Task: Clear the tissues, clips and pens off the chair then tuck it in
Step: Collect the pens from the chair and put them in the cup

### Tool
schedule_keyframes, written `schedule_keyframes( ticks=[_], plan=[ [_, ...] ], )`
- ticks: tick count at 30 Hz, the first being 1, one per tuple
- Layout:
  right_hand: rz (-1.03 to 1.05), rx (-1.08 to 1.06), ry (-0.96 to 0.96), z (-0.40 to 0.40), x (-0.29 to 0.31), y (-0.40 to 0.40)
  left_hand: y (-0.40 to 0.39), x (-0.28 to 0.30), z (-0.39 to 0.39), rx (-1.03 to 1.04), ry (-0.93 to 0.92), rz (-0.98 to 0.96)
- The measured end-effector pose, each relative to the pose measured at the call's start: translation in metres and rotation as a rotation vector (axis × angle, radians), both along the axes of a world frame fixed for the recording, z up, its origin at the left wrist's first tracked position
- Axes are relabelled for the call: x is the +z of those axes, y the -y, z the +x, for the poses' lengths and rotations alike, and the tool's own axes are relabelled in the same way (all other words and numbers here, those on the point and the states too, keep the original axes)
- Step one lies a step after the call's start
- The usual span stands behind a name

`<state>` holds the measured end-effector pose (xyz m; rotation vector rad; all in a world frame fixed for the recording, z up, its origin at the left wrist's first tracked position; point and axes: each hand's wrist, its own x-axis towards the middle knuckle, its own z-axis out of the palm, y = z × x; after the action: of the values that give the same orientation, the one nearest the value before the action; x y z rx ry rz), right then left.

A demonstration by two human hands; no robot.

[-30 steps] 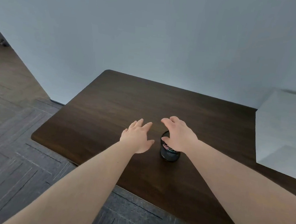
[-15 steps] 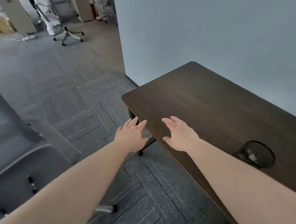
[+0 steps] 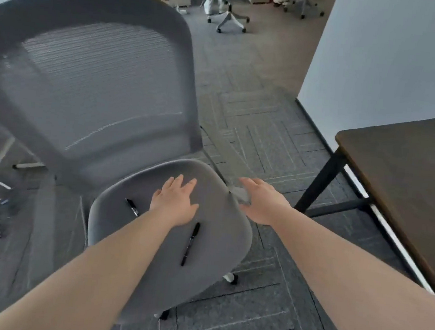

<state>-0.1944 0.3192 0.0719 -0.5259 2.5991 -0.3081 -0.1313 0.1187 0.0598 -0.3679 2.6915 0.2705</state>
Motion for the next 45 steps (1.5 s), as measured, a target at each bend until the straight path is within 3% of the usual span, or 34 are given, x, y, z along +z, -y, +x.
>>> schedule_keyframes(
  ticks=[5,13,22,30,37,45],
  plan=[
    [0.017,0.201,0.027,0.018,-0.046,0.083,0.067,-0.041,0.05,0.192,0.073,0.037],
    [0.114,0.426,0.066,0.029,-0.132,0.15,0.097,-0.121,0.089,0.339,0.191,0.048],
    [0.333,0.718,0.009,0.023,-0.213,0.157,0.102,-0.199,0.085,0.544,0.188,0.028],
    [0.191,0.804,-0.088,0.017,-0.242,0.156,0.091,-0.226,0.079,0.543,0.148,-0.007],
    [-0.171,0.368,0.012,-0.01,-0.237,0.175,0.106,-0.216,0.029,0.839,-0.082,0.112],
    [-0.185,0.03,0.04,-0.038,-0.248,0.194,0.131,-0.226,-0.009,0.919,-0.131,0.118]
  ],
)
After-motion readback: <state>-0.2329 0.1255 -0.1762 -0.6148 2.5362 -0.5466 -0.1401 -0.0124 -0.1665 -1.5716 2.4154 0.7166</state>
